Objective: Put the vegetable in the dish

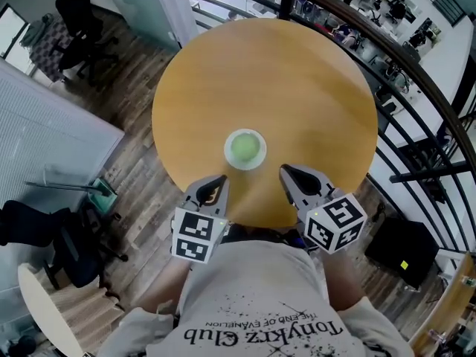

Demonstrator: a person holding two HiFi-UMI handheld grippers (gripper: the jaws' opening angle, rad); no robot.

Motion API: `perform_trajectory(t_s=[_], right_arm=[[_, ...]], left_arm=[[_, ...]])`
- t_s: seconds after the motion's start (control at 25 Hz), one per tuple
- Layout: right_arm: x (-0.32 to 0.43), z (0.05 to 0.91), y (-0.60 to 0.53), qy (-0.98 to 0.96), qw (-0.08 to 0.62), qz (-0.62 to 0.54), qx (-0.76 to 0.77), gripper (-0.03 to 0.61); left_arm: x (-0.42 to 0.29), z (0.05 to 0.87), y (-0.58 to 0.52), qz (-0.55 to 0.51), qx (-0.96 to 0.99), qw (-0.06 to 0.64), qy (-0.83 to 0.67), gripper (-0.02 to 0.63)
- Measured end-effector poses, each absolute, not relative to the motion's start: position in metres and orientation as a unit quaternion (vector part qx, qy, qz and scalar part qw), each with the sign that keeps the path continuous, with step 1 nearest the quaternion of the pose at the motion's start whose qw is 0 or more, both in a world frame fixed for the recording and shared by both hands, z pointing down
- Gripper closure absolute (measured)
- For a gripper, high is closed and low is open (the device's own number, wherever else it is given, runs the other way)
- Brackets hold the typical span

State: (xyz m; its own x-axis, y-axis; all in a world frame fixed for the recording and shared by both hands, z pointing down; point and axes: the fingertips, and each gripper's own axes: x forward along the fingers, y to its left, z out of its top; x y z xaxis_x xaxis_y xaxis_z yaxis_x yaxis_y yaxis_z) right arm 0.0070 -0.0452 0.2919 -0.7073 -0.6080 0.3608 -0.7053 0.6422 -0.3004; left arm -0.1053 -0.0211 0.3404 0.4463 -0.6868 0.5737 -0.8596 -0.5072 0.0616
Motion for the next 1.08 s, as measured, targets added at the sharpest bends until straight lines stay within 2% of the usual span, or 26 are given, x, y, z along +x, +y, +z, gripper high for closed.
perform_trajectory(t_s=[0.4,1.08], right_arm=[[0.012,0.303,-0.037,-0.895,0.137,0.219,0.364,0.562],[0.041,0.302,-0.052,-0.881,0.132,0.213,0.401,0.561]], left_arm=[[-0.102,0.336,-0.018,0.226,0.834,0.185,-0.468,0.591],[-0.081,0.332,-0.030,0.214,0.851,0.186,-0.442,0.591]])
